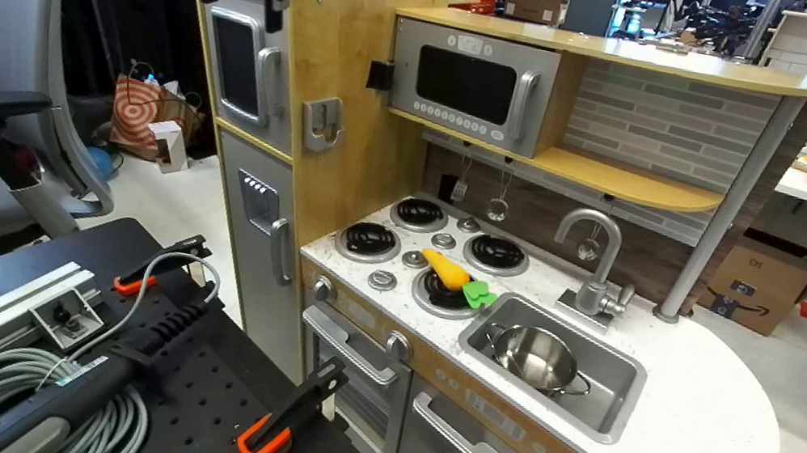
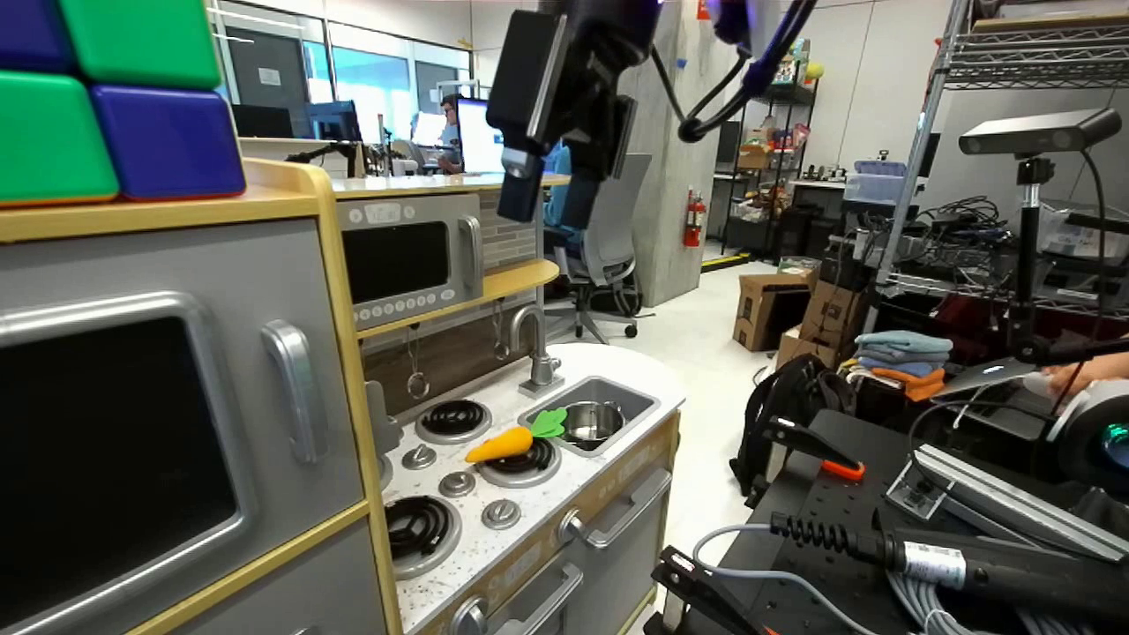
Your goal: Put the carrot plush toy in the pot
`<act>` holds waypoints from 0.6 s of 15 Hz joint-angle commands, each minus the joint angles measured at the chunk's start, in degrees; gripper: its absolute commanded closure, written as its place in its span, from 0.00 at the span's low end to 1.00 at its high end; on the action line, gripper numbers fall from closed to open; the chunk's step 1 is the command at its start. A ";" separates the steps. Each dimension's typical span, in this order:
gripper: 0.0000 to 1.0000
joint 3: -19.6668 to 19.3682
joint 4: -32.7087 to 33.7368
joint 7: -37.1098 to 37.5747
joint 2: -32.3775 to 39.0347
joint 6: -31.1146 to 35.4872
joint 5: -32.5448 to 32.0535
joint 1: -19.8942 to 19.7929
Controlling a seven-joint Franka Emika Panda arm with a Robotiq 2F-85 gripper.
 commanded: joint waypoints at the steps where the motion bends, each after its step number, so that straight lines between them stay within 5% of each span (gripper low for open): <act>1: 0.00 -0.96 4.97 -4.12 7.71 13.59 -2.69 -2.02; 6: 0.00 -1.87 11.95 -0.60 18.53 25.68 -8.34 -5.83; 9: 0.00 0.22 14.08 -3.19 19.72 21.73 -2.89 -7.45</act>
